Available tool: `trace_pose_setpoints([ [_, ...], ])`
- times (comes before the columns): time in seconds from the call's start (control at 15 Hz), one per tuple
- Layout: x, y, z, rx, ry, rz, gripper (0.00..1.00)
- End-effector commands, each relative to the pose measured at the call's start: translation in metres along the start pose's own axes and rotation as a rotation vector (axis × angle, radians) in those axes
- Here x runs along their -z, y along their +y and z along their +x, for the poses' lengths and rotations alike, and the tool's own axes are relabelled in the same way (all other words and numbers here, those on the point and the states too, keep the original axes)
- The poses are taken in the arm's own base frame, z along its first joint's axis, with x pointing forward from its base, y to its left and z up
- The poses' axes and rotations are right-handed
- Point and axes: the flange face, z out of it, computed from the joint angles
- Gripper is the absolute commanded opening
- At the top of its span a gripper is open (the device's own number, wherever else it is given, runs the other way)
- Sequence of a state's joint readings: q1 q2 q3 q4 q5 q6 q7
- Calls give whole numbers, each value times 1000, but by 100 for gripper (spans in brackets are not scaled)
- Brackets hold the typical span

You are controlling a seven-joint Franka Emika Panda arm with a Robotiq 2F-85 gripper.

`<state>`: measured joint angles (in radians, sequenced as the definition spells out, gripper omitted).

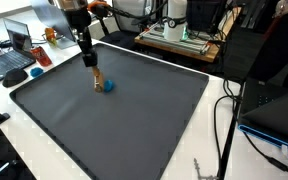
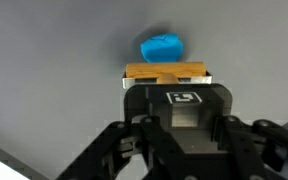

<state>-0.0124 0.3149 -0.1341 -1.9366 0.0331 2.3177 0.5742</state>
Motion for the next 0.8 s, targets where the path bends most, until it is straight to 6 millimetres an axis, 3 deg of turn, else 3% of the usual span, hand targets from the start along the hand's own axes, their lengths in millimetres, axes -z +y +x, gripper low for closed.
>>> trace_pose_setpoints([
  [0.0,4,-5,-10,33,-32,15,22],
  [0.73,-25,-19,-29,117,-126,-58,22],
])
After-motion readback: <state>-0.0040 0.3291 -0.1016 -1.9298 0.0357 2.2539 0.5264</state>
